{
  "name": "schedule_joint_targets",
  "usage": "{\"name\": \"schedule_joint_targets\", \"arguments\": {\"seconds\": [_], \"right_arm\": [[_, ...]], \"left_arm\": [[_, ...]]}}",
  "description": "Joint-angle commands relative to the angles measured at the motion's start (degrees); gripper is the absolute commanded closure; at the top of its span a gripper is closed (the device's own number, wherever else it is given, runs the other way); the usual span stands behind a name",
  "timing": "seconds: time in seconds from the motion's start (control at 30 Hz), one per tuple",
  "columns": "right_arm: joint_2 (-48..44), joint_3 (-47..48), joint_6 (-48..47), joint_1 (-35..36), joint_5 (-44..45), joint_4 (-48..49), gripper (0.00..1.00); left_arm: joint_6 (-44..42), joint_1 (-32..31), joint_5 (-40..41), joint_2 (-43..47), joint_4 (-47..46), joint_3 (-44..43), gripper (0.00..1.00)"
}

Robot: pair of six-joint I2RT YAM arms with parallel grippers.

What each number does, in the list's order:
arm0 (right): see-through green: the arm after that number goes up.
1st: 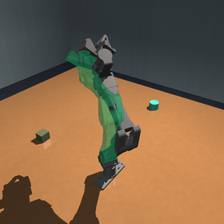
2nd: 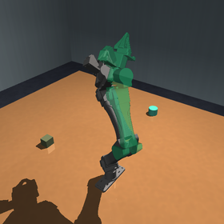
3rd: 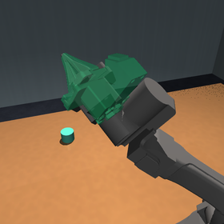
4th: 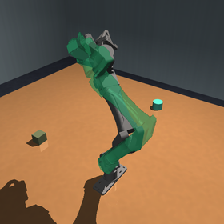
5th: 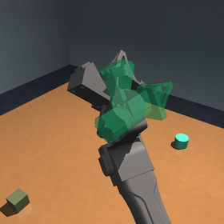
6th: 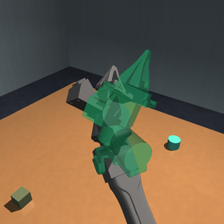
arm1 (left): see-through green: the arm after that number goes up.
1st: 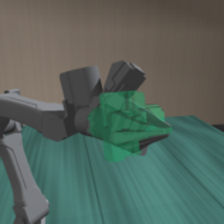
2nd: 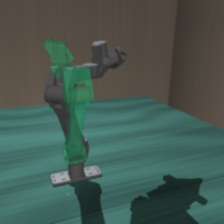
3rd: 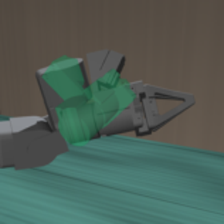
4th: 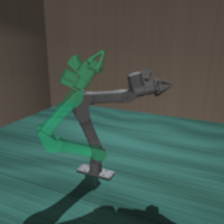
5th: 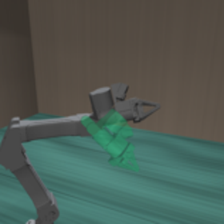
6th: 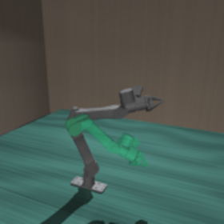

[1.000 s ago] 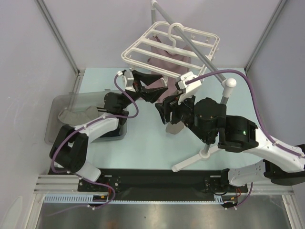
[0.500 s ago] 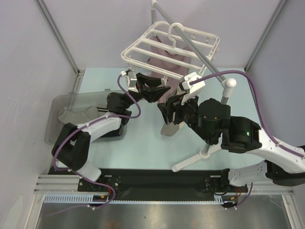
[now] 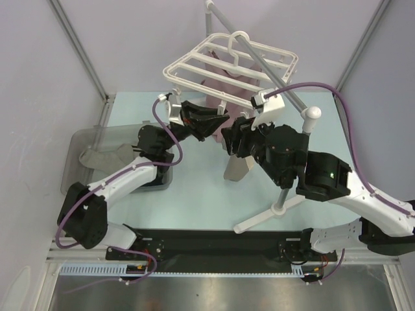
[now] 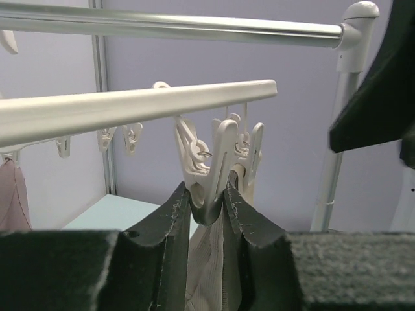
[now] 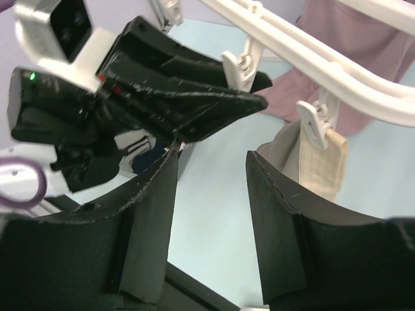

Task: Clip the socks to the hanger
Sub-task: Open the clamp at the hanger.

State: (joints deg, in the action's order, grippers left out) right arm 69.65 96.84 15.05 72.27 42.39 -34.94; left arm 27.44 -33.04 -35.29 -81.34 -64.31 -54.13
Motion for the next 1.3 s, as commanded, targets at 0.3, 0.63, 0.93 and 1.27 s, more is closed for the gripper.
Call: {"name": "schedule_joint_targets", "arguments": {"seconds": [0.3,0.63,0.93,1.27], "right_arm": [[3.0,3.5,12.6,-7.4,-5.6,4.3,0.50],[3.6,1.0,16.3,-10.8,-8.3,6.5,0.51],[0.9,-3.3,17.7,-11.4,-8.0,7.2,0.55],[-0.7,-7.3,18.6,-13.3,-8.5,13.9,0.55]], "left_arm": [[7.4,-0.7,-1.9,7.9,20.8,-3.2,1.00],[14.1,-0.7,-5.2,10.4,25.8,-4.5,1.00],[21.5,-0.7,-7.1,10.8,24.2,-5.0,1.00],[25.6,-0.7,-8.4,9.4,19.1,-4.1,1.00]]}}
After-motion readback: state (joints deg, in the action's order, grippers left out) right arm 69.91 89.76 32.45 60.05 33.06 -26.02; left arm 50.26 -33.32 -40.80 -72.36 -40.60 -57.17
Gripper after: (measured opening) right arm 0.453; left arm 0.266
